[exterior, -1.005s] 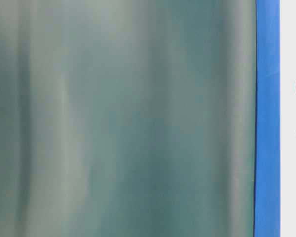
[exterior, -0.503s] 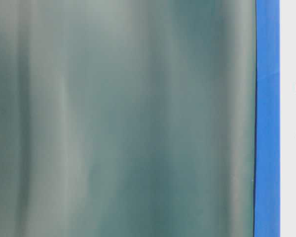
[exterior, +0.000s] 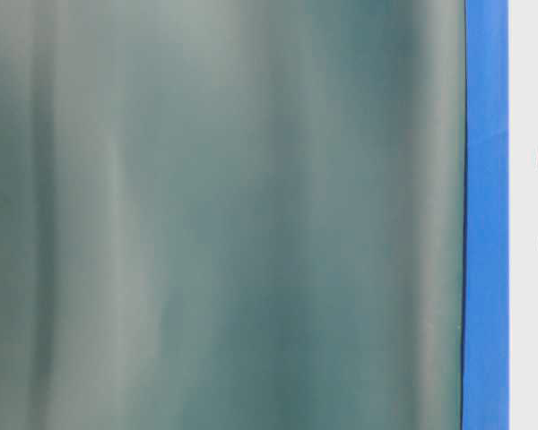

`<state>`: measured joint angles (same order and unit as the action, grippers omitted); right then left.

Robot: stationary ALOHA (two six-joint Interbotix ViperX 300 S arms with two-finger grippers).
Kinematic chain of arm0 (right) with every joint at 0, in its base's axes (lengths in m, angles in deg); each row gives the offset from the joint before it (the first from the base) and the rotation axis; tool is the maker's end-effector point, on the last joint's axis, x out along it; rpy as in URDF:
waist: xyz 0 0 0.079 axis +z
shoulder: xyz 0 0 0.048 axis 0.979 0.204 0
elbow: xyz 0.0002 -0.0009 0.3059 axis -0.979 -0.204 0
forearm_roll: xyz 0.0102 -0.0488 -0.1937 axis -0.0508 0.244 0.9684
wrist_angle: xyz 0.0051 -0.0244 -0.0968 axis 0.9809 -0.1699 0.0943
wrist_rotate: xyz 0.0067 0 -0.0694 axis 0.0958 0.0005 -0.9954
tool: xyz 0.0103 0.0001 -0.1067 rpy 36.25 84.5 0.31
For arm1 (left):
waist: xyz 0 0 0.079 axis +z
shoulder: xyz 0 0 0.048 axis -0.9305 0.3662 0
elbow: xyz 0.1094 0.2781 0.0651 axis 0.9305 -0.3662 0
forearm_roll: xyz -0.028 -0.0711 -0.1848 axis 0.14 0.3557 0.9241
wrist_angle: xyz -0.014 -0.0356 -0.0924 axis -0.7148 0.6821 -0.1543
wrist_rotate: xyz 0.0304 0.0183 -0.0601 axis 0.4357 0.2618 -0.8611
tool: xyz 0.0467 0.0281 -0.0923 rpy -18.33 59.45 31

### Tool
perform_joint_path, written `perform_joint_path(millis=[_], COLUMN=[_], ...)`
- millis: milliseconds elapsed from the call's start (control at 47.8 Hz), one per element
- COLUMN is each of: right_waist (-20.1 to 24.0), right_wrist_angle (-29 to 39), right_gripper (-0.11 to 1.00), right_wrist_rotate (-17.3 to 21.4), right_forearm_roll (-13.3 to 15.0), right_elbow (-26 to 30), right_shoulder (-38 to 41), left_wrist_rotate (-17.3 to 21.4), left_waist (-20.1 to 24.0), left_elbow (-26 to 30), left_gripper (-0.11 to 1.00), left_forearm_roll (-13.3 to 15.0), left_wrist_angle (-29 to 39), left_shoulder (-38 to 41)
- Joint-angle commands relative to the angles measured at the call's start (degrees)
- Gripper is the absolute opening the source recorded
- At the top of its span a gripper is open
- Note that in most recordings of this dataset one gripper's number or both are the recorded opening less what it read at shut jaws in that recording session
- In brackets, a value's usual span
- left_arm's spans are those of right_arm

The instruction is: Touch the tip of the soldering iron to the tip of the solder at the mark.

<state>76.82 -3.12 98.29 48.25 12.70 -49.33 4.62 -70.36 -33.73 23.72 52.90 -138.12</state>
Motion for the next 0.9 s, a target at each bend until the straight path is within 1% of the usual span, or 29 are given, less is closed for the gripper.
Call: perform_joint_path(millis=[0,168,419,880], right_waist=[-0.88,-1.23,-1.23,-1.23], right_wrist_angle=[-3.08,-7.03,-6.86,-6.86], right_gripper=[0.72,0.72,0.72,0.72], right_wrist_rotate=[0.09,0.09,0.09,0.09], right_forearm_roll=[-0.18,-0.18,-0.18,-0.18], right_elbow=[0.00,-1.23,-1.32,-1.23], right_shoulder=[1.58,3.08,3.08,3.16], left_wrist_rotate=[-0.18,-0.18,-0.88,-0.88], left_waist=[0.26,0.18,0.18,0.18], left_elbow=[0.53,0.53,0.44,0.44], left_gripper=[0.77,0.77,0.77,0.77], left_forearm_roll=[-0.09,0.00,0.00,0.00], left_wrist_angle=[-0.44,-0.44,-0.35,-0.26], left_shoulder=[0.35,0.35,0.35,0.44])
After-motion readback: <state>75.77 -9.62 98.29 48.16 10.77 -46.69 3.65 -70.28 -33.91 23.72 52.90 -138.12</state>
